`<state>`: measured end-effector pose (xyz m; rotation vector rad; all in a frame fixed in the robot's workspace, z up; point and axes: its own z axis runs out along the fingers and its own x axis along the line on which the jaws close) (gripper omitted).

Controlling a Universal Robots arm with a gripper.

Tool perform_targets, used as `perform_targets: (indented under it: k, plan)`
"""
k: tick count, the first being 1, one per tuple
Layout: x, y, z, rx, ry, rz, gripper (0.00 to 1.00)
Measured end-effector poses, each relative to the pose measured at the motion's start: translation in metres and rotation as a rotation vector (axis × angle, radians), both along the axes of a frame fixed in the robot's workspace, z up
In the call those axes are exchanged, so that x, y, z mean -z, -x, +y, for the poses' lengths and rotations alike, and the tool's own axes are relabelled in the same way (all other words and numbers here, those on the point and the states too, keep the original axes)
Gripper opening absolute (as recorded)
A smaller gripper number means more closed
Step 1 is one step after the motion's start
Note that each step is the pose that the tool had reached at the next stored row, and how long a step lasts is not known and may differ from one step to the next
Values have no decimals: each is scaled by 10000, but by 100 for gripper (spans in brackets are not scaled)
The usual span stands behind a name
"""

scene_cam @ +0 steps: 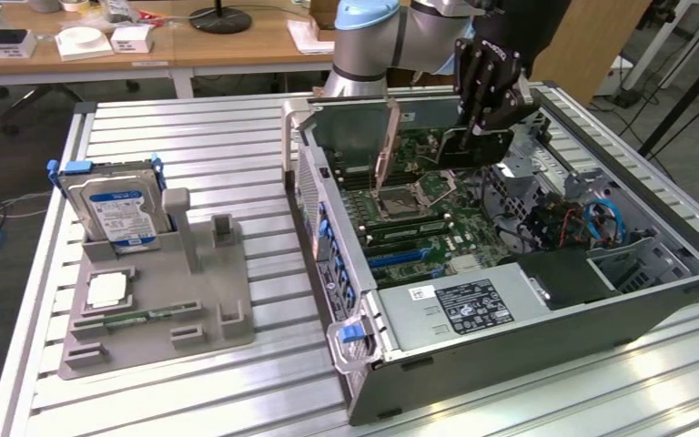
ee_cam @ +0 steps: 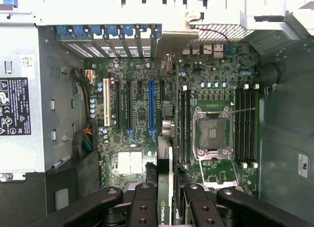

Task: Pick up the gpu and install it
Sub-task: 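Insert the gpu into the slot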

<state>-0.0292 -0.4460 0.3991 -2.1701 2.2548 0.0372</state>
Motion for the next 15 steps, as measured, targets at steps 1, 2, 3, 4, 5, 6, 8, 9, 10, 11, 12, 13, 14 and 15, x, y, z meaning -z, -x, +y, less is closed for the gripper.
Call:
perform_targets:
  k: [1,2,3,4,5,6,8,9,10,11,12,13,14,15]
  plan:
    - [4,0,0,0,0,-2,26]
    - [8,0,0,0,1,-2,26]
    - [10,0,0,0,1,-2,26]
    - [12,0,0,0,2,-2,26]
    - [13,0,0,0,2,-3,26]
    - [16,0,0,0,1,-3,26]
    - [18,0,0,0,2,-3,26]
    - [19,0,0,0,2,-2,26]
    - [21,0,0,0,1,-3,26]
    - [23,0,0,0,0,-5,26]
    - [27,0,0,1,-1,-11,26]
    - [31,1,0,1,-2,-19,26]
    - [35,0,0,0,1,-24,26]
    - [40,0,0,0,0,-29,26]
